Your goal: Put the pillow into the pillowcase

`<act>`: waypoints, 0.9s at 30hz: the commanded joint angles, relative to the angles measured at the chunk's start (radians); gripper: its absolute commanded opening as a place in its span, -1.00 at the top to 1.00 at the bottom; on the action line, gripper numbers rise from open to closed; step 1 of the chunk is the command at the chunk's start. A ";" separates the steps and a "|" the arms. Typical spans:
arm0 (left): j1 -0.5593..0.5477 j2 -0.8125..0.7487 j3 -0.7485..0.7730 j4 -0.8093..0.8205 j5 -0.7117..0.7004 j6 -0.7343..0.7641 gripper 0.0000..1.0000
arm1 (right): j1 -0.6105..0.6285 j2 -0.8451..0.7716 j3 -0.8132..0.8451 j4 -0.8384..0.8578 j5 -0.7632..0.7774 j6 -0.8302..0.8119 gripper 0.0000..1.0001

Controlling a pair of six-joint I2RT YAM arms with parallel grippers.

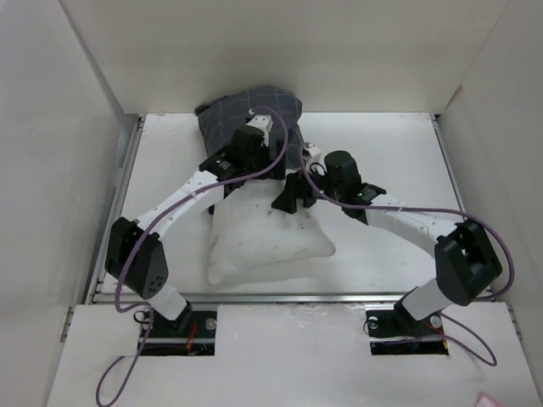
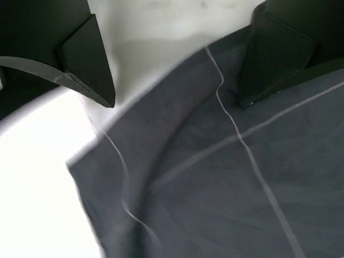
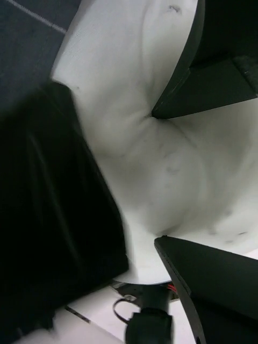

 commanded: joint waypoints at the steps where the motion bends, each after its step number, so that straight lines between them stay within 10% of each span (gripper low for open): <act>1: 0.054 -0.051 -0.048 -0.002 -0.083 -0.022 -1.00 | 0.010 -0.054 0.060 -0.057 0.019 -0.082 -0.91; 12: 0.150 -0.020 -0.067 0.027 -0.114 -0.016 -1.00 | -0.068 -0.151 0.028 -0.251 0.822 -0.070 -0.94; 27: 0.150 -0.111 -0.008 0.056 0.054 0.087 -1.00 | -0.068 0.132 0.072 0.129 0.663 -0.242 -0.88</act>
